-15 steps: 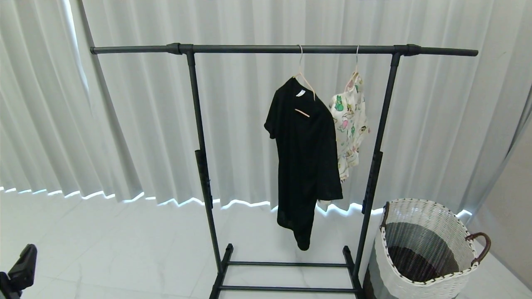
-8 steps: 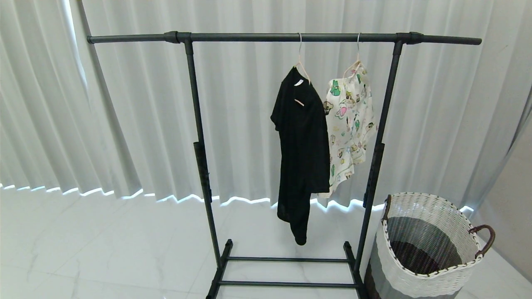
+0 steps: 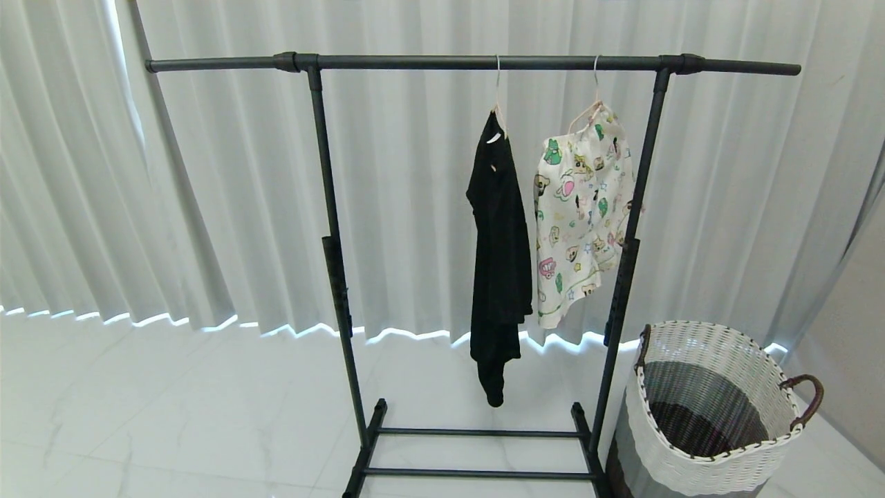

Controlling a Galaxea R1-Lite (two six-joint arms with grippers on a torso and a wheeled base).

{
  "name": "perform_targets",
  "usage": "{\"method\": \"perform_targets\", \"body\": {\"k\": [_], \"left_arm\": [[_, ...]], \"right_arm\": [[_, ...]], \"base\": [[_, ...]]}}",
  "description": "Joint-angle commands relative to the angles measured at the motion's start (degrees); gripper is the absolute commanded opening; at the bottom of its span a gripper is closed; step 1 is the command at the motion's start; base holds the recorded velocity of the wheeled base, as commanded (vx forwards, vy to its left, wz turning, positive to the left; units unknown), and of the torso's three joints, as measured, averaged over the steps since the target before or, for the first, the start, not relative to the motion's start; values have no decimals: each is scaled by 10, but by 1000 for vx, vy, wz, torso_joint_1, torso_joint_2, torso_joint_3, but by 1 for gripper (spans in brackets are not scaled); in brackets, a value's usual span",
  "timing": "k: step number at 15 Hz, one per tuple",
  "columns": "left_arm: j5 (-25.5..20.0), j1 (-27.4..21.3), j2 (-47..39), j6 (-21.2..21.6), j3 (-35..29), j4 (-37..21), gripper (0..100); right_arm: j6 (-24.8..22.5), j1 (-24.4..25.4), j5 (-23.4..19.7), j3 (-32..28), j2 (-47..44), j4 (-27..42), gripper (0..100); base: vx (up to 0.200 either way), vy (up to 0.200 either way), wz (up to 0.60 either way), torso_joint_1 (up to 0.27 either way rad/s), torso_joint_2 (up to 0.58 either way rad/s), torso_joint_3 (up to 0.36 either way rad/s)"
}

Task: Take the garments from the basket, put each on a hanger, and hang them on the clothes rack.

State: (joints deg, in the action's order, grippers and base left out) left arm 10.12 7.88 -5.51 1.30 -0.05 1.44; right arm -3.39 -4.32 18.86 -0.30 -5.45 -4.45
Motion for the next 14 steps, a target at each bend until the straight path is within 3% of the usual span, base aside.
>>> {"method": "perform_targets", "body": {"k": [1,5,7,9,12,14], "left_arm": [[-12,0,1,-10,-4,-6,100],[-26,0,1,10,-1,-6,100],[-130,0,0,22,0,-11,100],[-134,-28,-6,28,0,-14,100],[-129,-119,0,8,0,-17,100],[-129,-84,30,11,0,-17,100]], "right_arm": [[-14,0,-1,3,0,1,100],[6,0,-6,3,0,4,100],[13,0,-103,3,0,5,100],[53,0,-159,3,0,35,100],[58,20,-160,0,11,50,100],[58,21,-155,0,12,48,100]], "base": [[0,0,0,0,0,0],[0,0,0,0,0,0],[0,0,0,0,0,0],[0,0,0,0,0,0],[0,0,0,0,0,0],[0,0,0,0,0,0]]}}
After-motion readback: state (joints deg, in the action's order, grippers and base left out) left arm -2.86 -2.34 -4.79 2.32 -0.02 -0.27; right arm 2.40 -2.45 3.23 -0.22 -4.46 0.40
